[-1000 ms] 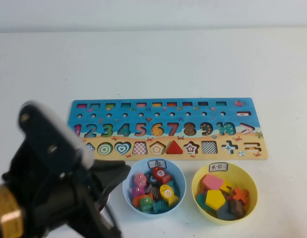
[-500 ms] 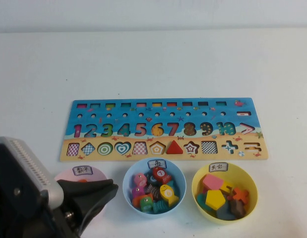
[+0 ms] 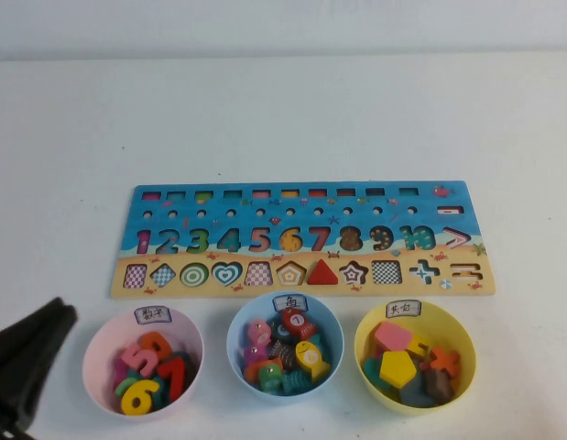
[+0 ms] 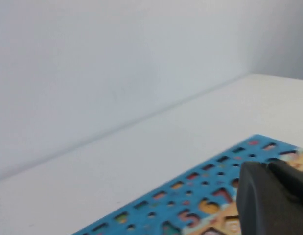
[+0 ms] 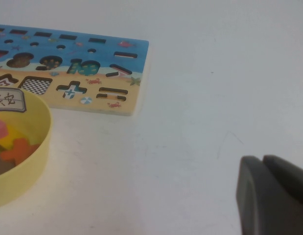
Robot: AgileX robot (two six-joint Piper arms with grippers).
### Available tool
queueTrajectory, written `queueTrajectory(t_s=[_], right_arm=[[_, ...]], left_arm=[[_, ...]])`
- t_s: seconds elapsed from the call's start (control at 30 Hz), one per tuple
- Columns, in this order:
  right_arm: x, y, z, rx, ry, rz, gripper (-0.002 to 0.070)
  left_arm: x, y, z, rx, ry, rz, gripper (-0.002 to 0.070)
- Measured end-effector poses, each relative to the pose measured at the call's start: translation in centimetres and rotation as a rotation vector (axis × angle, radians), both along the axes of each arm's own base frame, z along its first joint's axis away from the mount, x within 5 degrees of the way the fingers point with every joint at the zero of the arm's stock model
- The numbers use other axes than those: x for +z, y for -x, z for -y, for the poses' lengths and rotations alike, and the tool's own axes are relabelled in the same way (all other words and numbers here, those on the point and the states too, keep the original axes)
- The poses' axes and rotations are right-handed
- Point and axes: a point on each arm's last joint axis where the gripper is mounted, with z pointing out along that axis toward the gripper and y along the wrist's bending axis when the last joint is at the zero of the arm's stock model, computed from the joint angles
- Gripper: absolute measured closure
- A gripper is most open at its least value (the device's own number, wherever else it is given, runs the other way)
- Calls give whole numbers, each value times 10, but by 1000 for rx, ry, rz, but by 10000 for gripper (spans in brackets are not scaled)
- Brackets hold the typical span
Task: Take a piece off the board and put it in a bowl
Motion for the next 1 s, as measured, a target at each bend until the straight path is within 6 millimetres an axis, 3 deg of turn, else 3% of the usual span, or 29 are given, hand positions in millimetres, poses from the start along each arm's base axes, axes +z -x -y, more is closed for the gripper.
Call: queueTrajectory(t_s=[0.17,0.33,0.57,0.83,1.0], right_arm=[[0,0,0,0,0,-2,694],[0,0,0,0,0,-2,694],[0,0,0,0,0,-2,694],[0,0,0,0,0,-2,694],[0,0,0,0,0,-2,694]], left_arm=[[-20,10,-29,249,56,70,678],[-36,21,-44,417,123,116,678],[-52,22,-47,466,92,-21,678],[-82,25,-46,469,-29,-322,678],[-85,26,-46,470,-33,-357,678]])
